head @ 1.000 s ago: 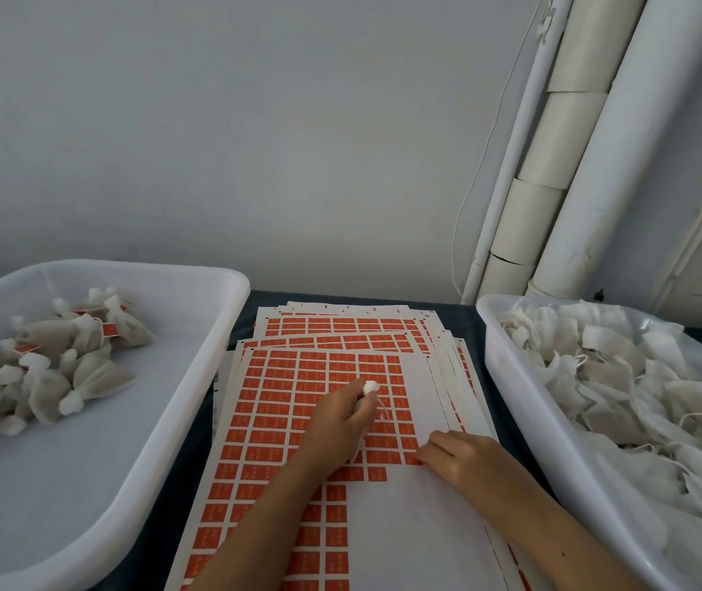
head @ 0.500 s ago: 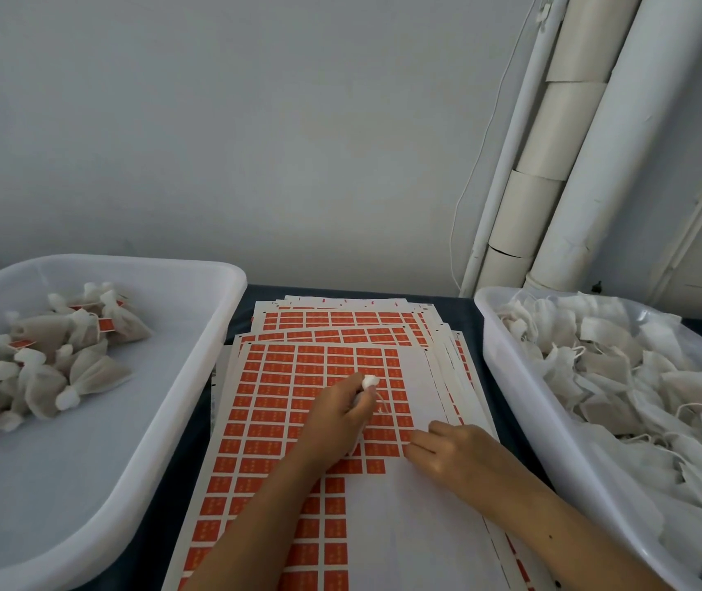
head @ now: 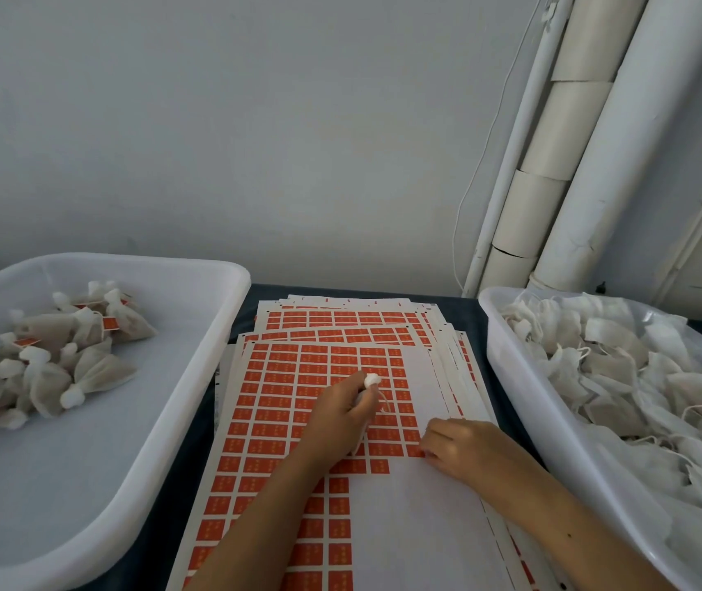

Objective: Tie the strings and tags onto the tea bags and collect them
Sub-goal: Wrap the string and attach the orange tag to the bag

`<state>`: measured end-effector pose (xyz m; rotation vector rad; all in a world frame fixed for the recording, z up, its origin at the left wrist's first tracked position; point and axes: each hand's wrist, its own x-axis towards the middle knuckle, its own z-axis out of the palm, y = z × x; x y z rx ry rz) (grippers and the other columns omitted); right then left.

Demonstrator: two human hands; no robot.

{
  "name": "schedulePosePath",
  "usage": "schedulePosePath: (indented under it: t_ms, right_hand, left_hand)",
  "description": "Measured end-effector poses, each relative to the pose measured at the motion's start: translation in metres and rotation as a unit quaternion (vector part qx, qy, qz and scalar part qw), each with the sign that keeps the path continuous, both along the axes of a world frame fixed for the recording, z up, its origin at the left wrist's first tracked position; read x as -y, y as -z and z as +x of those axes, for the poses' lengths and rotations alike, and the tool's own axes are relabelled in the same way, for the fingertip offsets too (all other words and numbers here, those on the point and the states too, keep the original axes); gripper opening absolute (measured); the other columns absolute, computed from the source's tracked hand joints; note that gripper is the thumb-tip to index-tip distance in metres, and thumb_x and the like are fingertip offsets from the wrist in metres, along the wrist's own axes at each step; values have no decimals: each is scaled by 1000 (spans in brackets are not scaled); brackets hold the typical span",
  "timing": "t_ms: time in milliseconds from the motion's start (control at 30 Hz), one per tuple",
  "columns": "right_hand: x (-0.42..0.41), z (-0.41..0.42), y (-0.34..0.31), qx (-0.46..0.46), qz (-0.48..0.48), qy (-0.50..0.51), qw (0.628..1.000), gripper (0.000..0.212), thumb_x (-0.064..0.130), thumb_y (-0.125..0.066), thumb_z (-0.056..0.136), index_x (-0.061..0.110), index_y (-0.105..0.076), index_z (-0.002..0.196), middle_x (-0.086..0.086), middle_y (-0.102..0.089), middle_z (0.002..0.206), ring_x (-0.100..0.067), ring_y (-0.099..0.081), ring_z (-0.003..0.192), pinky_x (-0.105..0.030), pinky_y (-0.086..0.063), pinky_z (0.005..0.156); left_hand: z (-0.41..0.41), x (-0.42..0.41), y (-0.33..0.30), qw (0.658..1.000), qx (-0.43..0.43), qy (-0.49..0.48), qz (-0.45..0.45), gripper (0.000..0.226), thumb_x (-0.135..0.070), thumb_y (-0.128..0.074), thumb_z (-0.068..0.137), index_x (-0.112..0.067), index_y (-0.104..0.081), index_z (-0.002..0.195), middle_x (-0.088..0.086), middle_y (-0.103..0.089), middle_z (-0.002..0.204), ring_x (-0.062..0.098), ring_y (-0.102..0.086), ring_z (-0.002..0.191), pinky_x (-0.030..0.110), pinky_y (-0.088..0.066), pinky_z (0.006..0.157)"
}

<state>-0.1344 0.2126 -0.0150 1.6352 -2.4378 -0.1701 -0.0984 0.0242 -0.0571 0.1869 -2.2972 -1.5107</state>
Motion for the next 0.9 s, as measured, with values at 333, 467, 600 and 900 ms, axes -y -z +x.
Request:
schedulePosePath:
  t_ms: [333, 467, 600, 900]
  right_hand:
    - [12, 1, 5, -5, 109, 14, 994, 49, 17, -48, 96, 8, -31, 141, -10, -44, 140, -25, -53, 117, -35, -40, 105]
    - [11, 2, 7, -3, 97, 25, 995, 51, 18, -51, 95, 12, -31, 141, -8, -43, 141, -23, -52, 119, -35, -39, 106]
    - [11, 4, 8, 14, 72, 55, 996, 51, 25, -48, 96, 15, -30, 143, -4, -42, 143, -21, -52, 121, -33, -34, 108]
    - [6, 4, 0, 58, 60, 95, 992, 40, 32, -43, 97, 15, -43, 134, 0, -50, 136, -13, -52, 120, -22, -31, 108]
  left_hand:
    - [2, -3, -1, 1000, 1, 8, 3, 30, -27, -42, 99, -24, -50, 70, -7, -52, 60, 3, -46, 55, 13, -41, 54]
    - [1, -2, -1, 1000, 2, 12, 4, 29, -26, -42, 99, -22, -51, 71, -5, -52, 62, 5, -46, 55, 14, -41, 53]
    - [1, -2, -1, 1000, 4, 10, -1, 29, -25, -43, 99, -20, -51, 71, -5, -51, 61, 4, -45, 54, 10, -39, 51]
    - [5, -4, -6, 1000, 19, 17, 2, 30, -26, -42, 99, -22, -49, 70, -5, -50, 61, 7, -44, 56, 16, -39, 54]
